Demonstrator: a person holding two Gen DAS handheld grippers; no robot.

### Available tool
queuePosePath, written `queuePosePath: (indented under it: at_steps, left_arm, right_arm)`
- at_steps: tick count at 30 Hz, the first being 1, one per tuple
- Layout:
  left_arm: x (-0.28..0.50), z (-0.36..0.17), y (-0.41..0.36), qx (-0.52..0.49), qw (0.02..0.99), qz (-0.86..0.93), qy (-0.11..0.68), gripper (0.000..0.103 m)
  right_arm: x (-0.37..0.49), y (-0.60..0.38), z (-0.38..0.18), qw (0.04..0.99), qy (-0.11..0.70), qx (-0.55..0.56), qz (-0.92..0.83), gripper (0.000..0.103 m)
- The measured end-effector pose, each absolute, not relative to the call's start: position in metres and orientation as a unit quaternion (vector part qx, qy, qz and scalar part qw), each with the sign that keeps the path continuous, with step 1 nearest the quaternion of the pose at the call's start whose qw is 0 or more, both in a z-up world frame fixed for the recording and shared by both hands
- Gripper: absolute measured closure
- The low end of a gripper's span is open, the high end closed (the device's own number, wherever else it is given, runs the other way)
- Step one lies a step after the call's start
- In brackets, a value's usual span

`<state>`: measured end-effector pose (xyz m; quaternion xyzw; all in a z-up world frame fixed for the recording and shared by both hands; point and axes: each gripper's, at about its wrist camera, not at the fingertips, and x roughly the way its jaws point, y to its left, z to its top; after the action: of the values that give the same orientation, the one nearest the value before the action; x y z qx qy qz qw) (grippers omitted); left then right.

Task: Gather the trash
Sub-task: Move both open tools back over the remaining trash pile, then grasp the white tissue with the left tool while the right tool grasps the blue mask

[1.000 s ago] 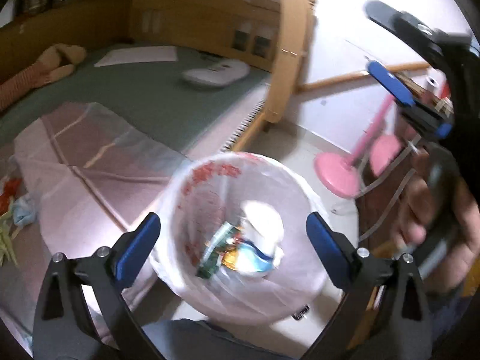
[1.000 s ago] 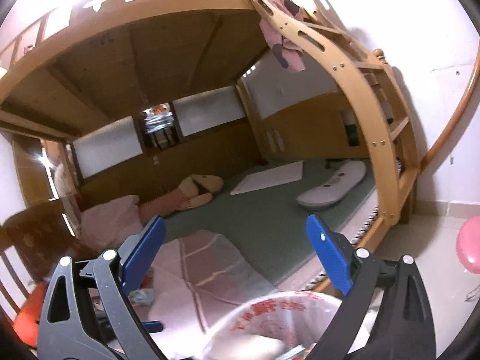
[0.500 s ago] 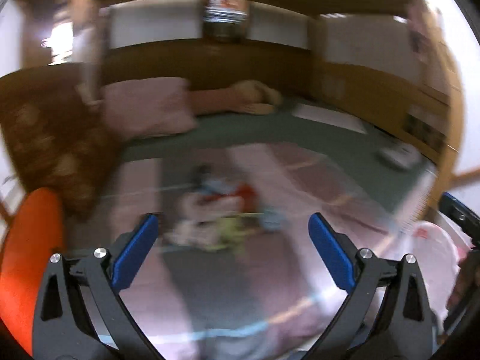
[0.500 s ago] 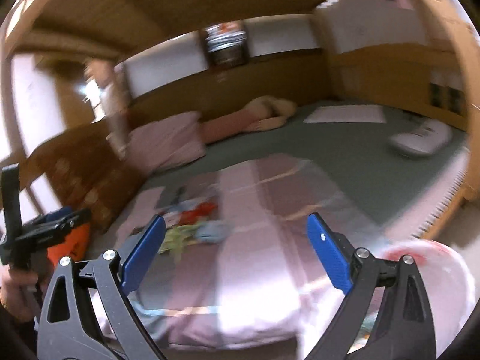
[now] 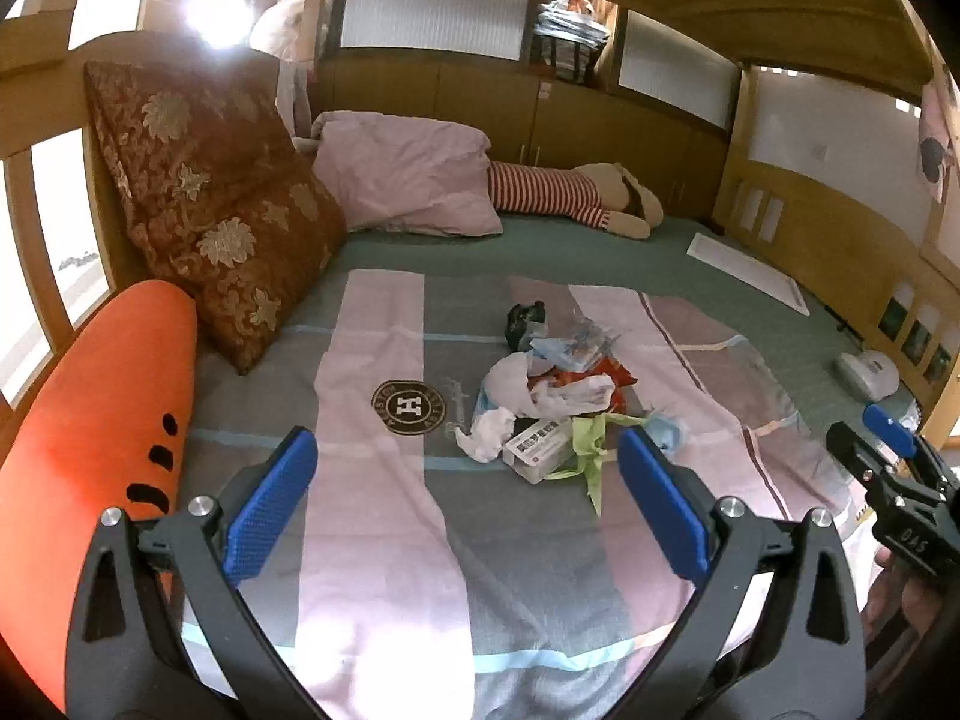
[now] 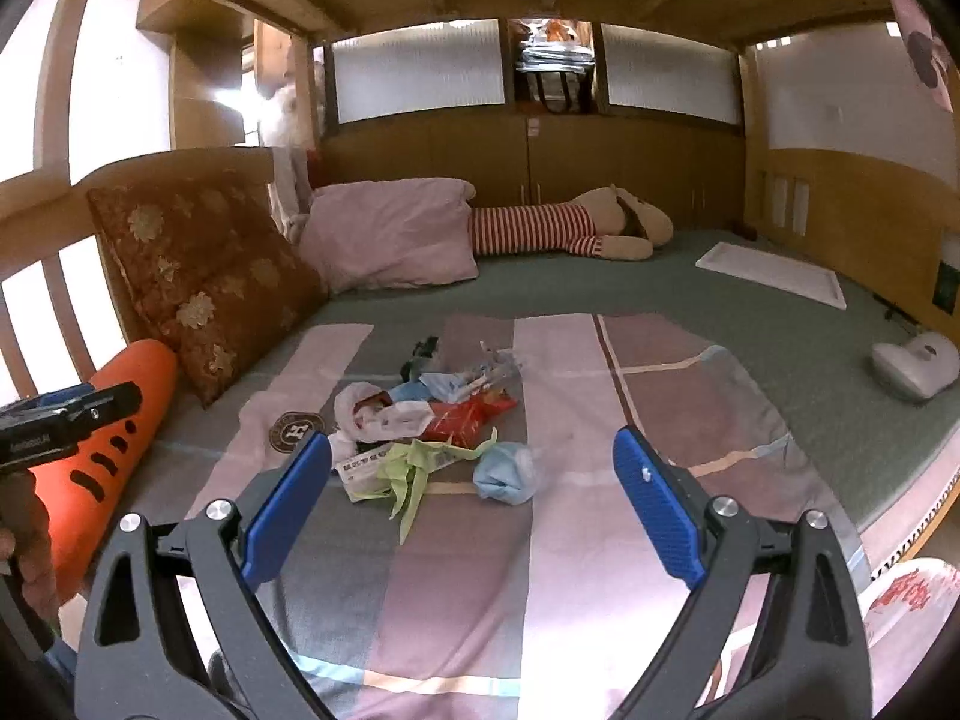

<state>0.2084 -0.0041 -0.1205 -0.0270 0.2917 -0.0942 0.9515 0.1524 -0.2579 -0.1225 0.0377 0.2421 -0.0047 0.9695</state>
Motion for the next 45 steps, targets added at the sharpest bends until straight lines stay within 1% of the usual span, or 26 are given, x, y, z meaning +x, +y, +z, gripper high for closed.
queuePosePath:
  at_steps: [6, 22, 27, 32, 36, 38, 40, 42, 43, 45]
  left_arm:
    - [0.213, -0.128, -0.003, -0.031, 0.944, -0.102, 0.312, 0.003]
    - [0.217, -0.139, -0.013, -0.008, 0.940, -0.102, 0.326, 0.003]
    - [0.238, -0.160, -0.023, -0.007, 0.925, -0.108, 0.365, 0.003]
    - [0.273, -0.186, -0.042, 0.045, 0.914, -0.106, 0.389, 0.004]
    - [0.306, -0.208, -0.049, 0.056, 0.905, -0.117, 0.406, 0.007]
    - [0.320, -0.219, -0.049, 0.052, 0.899, -0.123, 0.418, 0.008]
    - [0.333, -0.231, -0.052, 0.057, 0.893, -0.123, 0.430, 0.008]
    - [0.341, -0.239, -0.056, 0.062, 0.889, -0.124, 0.436, 0.008]
    - [0.345, -0.243, -0.058, 0.068, 0.888, -0.124, 0.437, 0.008]
    - [0.351, -0.248, -0.060, 0.073, 0.888, -0.124, 0.437, 0.008]
  right_arm:
    - [0.161, -0.259, -0.126, 0.968, 0.249, 0.040, -0.005, 0.010]
    - [0.167, -0.259, -0.132, 0.964, 0.260, 0.047, -0.002, 0.010]
    - [0.199, -0.259, -0.153, 0.945, 0.324, 0.041, -0.001, 0.010]
    - [0.236, -0.267, -0.174, 0.930, 0.364, 0.042, -0.009, 0.010]
    - [0.280, -0.271, -0.204, 0.915, 0.403, 0.035, 0.001, 0.010]
    - [0.300, -0.270, -0.221, 0.905, 0.424, 0.032, 0.007, 0.014]
    - [0.315, -0.267, -0.235, 0.898, 0.440, 0.015, 0.007, 0.016]
    - [0.327, -0.265, -0.247, 0.892, 0.452, -0.003, 0.000, 0.019]
    - [0.334, -0.266, -0.256, 0.887, 0.461, -0.010, -0.007, 0.023]
    - [0.346, -0.272, -0.268, 0.876, 0.482, -0.002, -0.010, 0.041]
